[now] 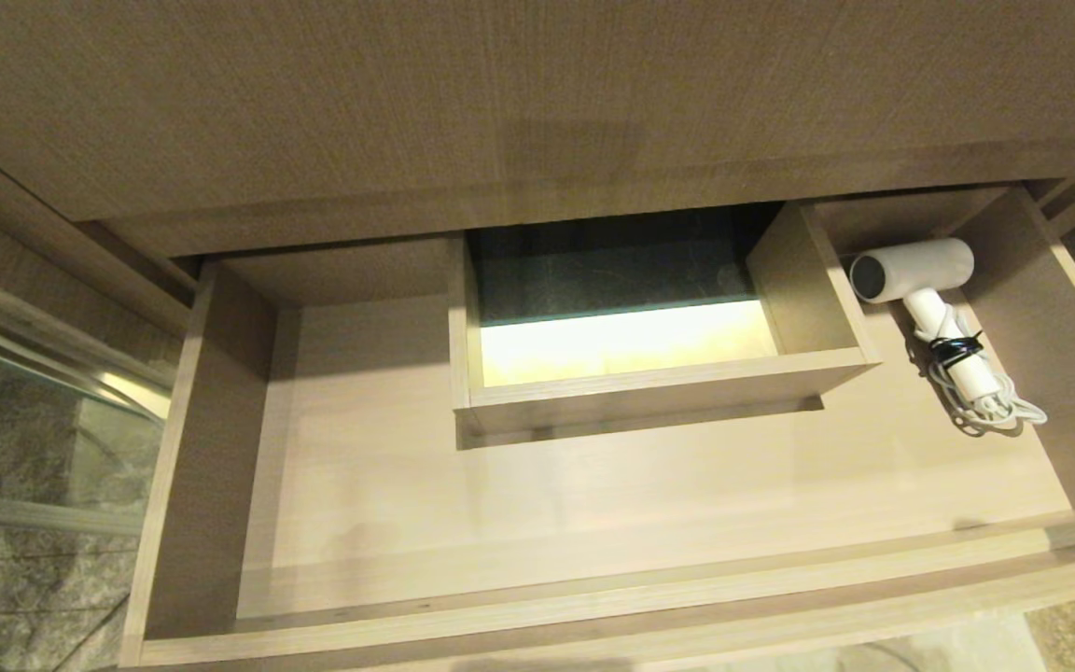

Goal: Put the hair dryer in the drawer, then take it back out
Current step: Close the drawer

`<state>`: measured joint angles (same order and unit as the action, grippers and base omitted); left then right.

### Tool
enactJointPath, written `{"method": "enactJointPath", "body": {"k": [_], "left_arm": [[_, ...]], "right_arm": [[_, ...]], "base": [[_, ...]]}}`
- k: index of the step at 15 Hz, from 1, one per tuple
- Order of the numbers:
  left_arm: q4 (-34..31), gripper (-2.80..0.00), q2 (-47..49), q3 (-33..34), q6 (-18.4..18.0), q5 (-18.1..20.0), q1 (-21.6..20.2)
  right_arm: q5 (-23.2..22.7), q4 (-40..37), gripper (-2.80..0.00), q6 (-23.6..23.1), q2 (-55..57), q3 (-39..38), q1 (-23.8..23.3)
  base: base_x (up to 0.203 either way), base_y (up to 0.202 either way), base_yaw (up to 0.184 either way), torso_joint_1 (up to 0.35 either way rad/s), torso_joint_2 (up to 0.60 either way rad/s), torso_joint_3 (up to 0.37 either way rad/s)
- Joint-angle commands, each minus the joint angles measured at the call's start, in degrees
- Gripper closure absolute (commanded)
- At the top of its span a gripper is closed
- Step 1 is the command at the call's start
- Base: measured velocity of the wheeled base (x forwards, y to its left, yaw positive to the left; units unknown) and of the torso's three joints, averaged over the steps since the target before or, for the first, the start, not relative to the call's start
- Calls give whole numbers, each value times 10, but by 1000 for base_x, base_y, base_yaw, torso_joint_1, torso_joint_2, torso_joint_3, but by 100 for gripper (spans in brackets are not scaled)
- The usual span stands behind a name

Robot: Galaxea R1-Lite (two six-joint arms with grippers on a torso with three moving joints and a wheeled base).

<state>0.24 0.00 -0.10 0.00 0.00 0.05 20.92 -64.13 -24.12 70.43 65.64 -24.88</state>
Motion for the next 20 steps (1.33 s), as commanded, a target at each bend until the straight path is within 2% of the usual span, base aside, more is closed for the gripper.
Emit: {"method": "enactJointPath", "body": {"k": [1, 11, 15, 20], "left_arm": [[0, 0, 1, 0, 0, 0, 0], [0, 0, 1, 0, 0, 0, 0], [0, 0, 0, 0, 0, 0, 0], [0, 0, 1, 0, 0, 0, 0]], "right_arm": [[1, -10, 0, 8, 31, -8, 0], [0, 12, 0, 8, 120, 3, 13], [-1, 54, 0, 9, 134, 0, 18], [-2, 70, 0, 24, 144, 3, 20]], "base": [[0, 0, 0, 0, 0, 0], [0, 0, 0, 0, 0, 0], [0, 0, 0, 0, 0, 0], [0, 0, 0, 0, 0, 0]]}}
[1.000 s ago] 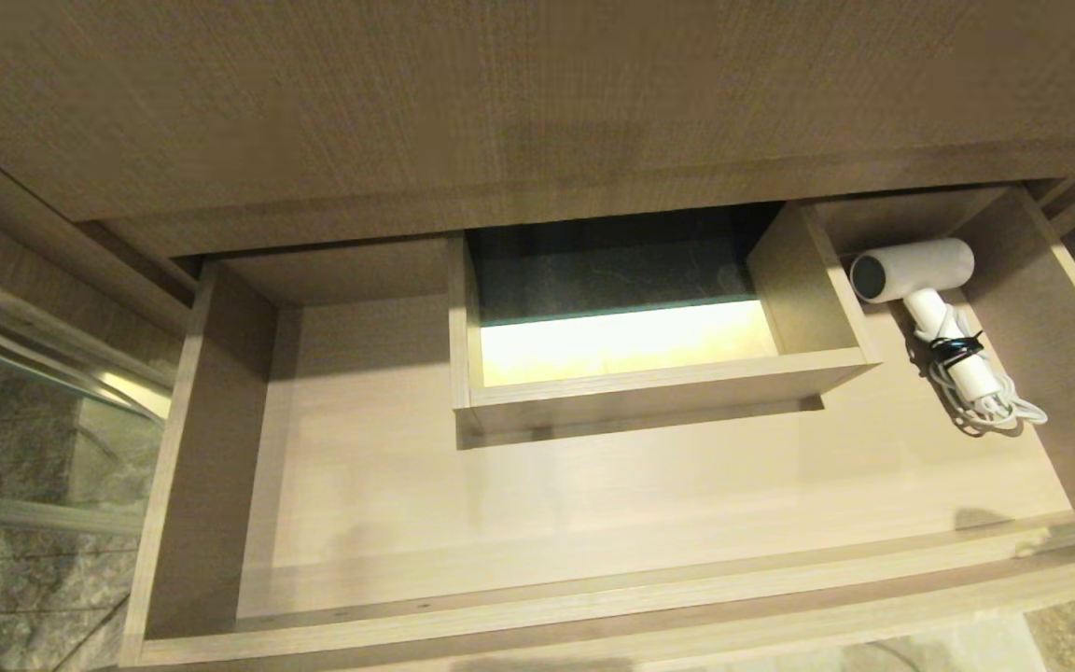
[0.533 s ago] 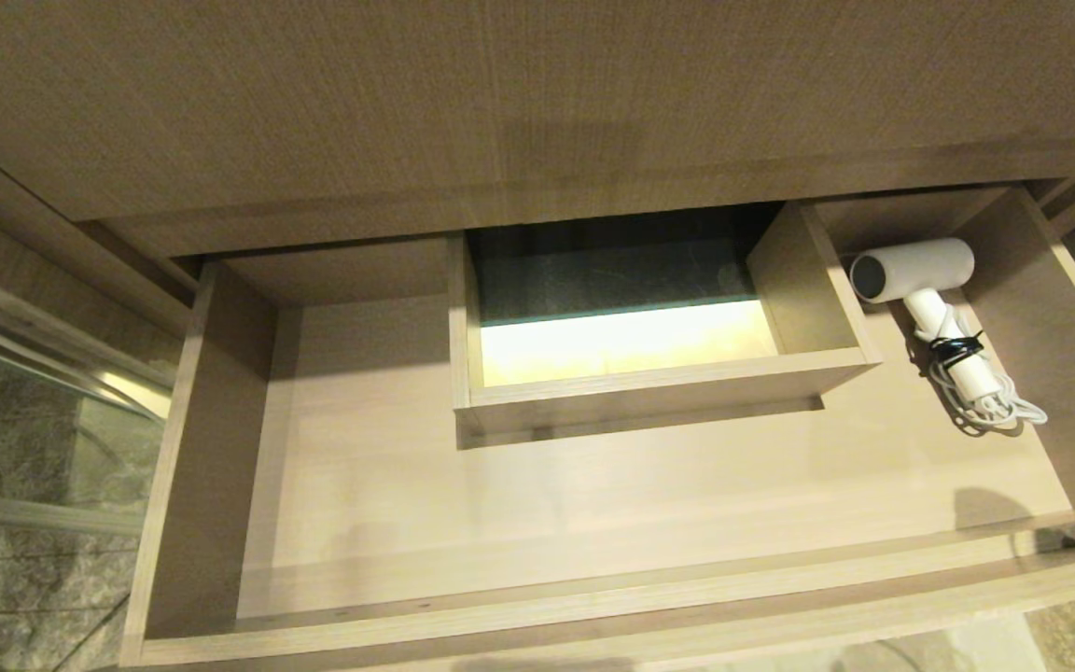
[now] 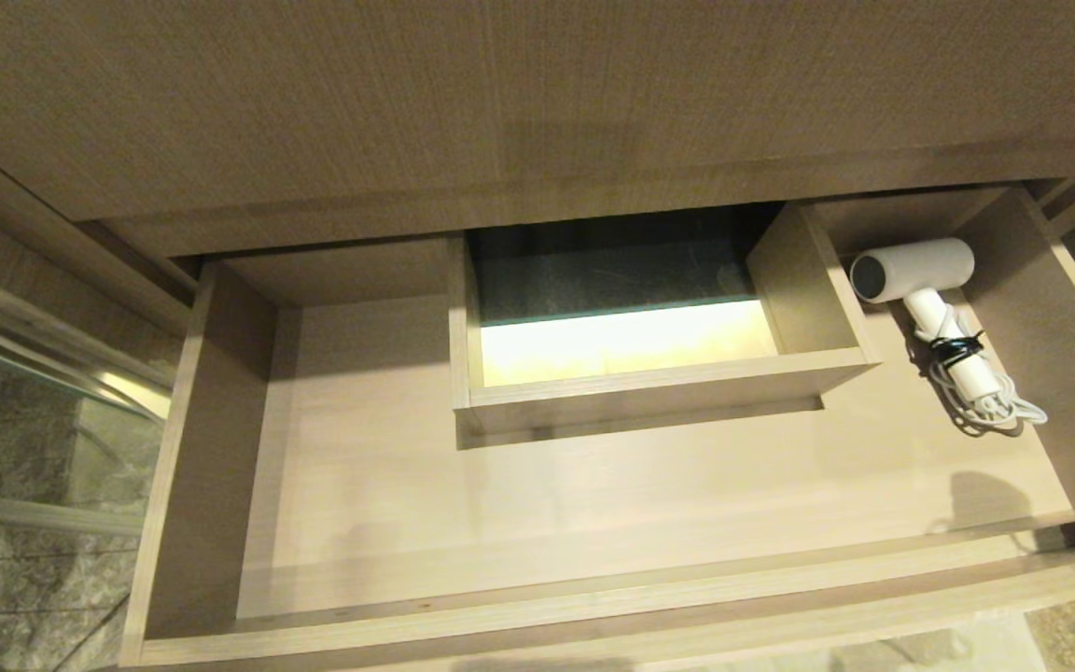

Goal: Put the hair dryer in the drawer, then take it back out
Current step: Close the drawer

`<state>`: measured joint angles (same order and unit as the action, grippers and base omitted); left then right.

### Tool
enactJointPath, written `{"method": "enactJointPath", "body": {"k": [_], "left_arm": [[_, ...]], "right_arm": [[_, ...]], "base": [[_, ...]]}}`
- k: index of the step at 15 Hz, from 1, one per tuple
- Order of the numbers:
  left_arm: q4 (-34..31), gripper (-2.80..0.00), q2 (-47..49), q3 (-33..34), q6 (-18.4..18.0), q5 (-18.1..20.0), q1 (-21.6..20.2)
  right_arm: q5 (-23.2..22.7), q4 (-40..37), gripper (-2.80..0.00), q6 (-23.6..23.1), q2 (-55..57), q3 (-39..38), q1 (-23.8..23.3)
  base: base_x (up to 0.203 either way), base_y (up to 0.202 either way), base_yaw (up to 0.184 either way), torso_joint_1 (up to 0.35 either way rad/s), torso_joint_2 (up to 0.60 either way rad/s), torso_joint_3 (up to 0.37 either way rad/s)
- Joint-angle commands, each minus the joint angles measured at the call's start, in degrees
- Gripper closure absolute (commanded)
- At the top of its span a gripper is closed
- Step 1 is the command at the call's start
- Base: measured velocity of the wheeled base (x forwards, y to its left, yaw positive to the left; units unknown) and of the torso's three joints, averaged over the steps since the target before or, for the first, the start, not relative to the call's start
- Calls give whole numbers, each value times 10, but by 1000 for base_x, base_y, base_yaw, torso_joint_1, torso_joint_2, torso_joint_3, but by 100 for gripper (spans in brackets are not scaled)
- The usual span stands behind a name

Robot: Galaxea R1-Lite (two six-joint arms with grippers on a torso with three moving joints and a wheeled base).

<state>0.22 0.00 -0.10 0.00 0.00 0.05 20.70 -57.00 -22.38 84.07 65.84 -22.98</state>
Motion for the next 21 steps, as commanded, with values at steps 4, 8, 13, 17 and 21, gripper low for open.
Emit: {"method": "enactJointPath", "body": {"k": [4, 8, 13, 17, 21], "left_arm": [[0, 0, 0, 0, 0, 0, 0], [0, 0, 1, 0, 0, 0, 0], [0, 0, 0, 0, 0, 0, 0], [0, 0, 1, 0, 0, 0, 0], [0, 0, 1, 0, 0, 0, 0]], "right_arm": [[1, 57, 0, 72, 22, 3, 25], [1, 128, 0, 73, 21, 18, 35], [-1, 303, 0, 73, 14, 26, 50], [-9, 523, 0, 67, 22, 53, 78], [-85, 542, 0, 21, -19, 57, 83]], "base": [[0, 0, 0, 0, 0, 0], [0, 0, 0, 0, 0, 0], [0, 0, 0, 0, 0, 0], [0, 0, 0, 0, 0, 0], [0, 0, 0, 0, 0, 0]]}}
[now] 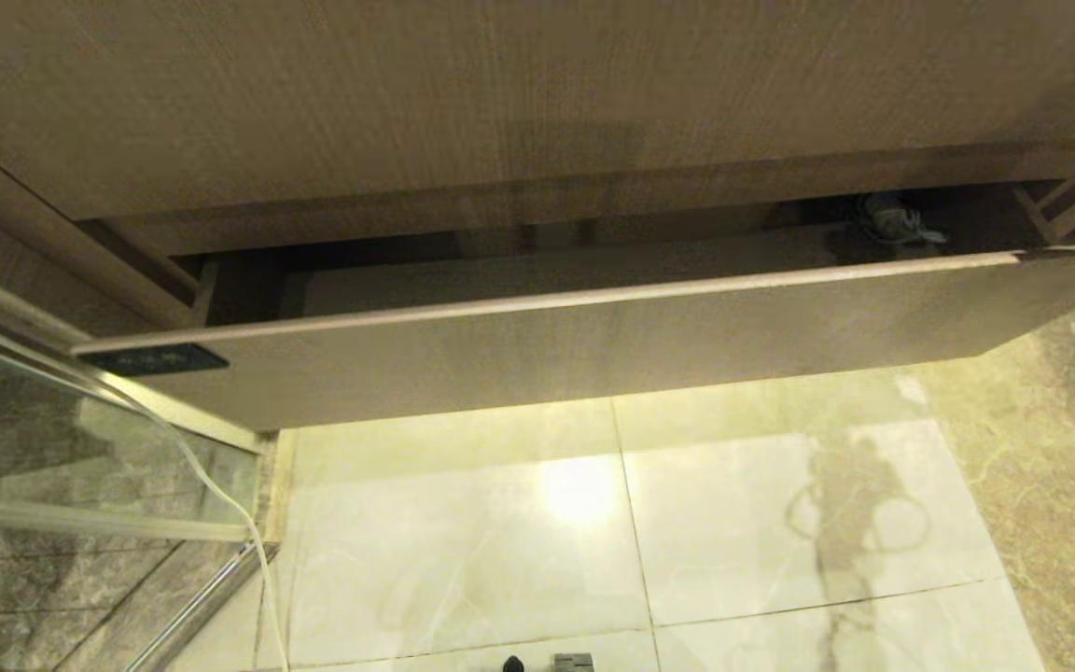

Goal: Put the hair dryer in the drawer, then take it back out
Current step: Close the drawer, then pull open the drawer

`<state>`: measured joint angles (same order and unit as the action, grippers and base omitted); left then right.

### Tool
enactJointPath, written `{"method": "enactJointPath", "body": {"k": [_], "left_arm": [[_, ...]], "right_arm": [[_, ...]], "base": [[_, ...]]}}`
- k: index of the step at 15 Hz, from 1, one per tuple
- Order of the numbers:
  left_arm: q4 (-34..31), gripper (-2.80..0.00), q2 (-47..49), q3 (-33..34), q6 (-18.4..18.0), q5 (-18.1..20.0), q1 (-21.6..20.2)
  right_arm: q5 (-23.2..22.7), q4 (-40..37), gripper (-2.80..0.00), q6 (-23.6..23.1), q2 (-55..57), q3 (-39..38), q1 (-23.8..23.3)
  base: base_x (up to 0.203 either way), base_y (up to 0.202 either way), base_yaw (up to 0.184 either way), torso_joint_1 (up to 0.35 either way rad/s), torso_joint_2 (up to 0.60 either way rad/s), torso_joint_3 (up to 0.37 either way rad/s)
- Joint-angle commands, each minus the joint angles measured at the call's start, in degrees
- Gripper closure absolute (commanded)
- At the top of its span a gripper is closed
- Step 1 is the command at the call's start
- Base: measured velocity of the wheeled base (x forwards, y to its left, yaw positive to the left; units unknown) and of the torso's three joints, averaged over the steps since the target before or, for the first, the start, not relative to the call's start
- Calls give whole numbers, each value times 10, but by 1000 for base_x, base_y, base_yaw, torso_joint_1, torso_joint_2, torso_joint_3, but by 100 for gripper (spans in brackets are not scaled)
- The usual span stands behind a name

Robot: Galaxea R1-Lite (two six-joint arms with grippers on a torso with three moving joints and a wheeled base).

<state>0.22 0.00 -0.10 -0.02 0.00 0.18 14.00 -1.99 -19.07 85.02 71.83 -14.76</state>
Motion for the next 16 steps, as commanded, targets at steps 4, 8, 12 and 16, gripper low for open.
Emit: {"method": "enactJointPath", "body": {"k": [4, 8, 12, 16], "left_arm": [[0, 0, 0, 1, 0, 0, -1], [0, 0, 0, 0, 0, 0, -1], [0, 0, 1, 0, 0, 0, -1], [0, 0, 0, 0, 0, 0, -1]], "right_arm": [[-48, -75, 0, -61, -107, -42, 1], [-50, -187, 0, -108, -159, -49, 1], [-142, -265, 0, -173, -175, -29, 56], [-414, -348, 0, -227, -124, 4, 87]], "base": [[0, 0, 0, 0, 0, 0], [0, 0, 0, 0, 0, 0], [0, 0, 0, 0, 0, 0], [0, 0, 0, 0, 0, 0]]}}
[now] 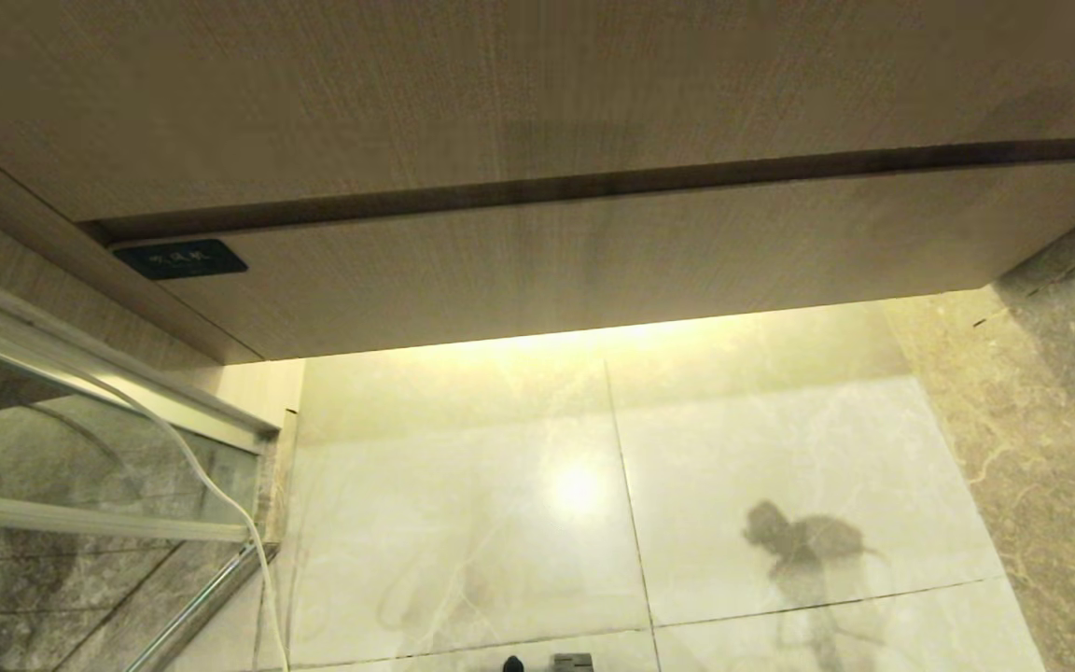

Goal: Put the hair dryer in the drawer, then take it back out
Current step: Pull open the drawer

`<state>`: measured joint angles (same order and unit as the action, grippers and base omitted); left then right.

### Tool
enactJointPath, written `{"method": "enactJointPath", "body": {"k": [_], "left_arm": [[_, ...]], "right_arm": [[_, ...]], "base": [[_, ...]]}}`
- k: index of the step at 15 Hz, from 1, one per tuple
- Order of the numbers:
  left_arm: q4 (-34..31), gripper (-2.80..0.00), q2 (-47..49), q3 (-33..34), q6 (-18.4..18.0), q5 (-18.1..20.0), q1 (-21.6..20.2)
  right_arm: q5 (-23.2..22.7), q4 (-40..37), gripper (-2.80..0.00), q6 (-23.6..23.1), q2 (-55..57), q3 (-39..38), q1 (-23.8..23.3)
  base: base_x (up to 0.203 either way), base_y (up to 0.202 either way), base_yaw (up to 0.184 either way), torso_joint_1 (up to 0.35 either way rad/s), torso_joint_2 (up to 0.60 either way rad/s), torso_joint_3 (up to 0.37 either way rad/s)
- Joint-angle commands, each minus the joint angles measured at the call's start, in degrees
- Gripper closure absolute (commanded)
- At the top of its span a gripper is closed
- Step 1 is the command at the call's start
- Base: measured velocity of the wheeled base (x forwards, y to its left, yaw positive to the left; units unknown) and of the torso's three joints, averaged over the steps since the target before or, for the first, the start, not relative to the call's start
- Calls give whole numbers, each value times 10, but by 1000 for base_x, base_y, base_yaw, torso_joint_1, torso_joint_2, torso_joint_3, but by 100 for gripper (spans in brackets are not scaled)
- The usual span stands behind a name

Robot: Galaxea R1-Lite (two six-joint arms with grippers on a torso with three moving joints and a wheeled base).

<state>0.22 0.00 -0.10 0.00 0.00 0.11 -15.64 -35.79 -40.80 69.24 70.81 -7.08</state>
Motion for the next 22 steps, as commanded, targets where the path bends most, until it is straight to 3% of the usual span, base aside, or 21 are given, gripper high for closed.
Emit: {"method": "enactJointPath", "body": {"k": [1, 4, 5, 6, 9, 14, 18, 22], "left_arm": [[0, 0, 0, 0, 0, 0, 0], [0, 0, 0, 0, 0, 0, 0], [0, 0, 1, 0, 0, 0, 0], [0, 0, 1, 0, 0, 0, 0], [0, 0, 1, 0, 0, 0, 0], [0, 0, 0, 0, 0, 0, 0], [0, 0, 0, 0, 0, 0, 0], [0, 0, 0, 0, 0, 0, 0]], "right_arm": [[-152, -12, 0, -21, 64, 25, 18], [-224, -11, 0, -54, 166, 112, 32], [-243, -15, -280, -60, 201, 154, 40], [-253, -19, -280, -74, 231, 189, 54], [-267, -16, -280, -178, 264, 224, 90], [-271, -21, -280, -348, 281, 258, 102], [-269, -63, -280, -399, 311, 348, 113], [-254, -59, -280, -418, 335, 377, 126]], "base": [[0, 0, 0, 0, 0, 0], [0, 0, 0, 0, 0, 0], [0, 0, 0, 0, 0, 0], [0, 0, 0, 0, 0, 0], [0, 0, 0, 0, 0, 0], [0, 0, 0, 0, 0, 0], [0, 0, 0, 0, 0, 0], [0, 0, 0, 0, 0, 0]]}}
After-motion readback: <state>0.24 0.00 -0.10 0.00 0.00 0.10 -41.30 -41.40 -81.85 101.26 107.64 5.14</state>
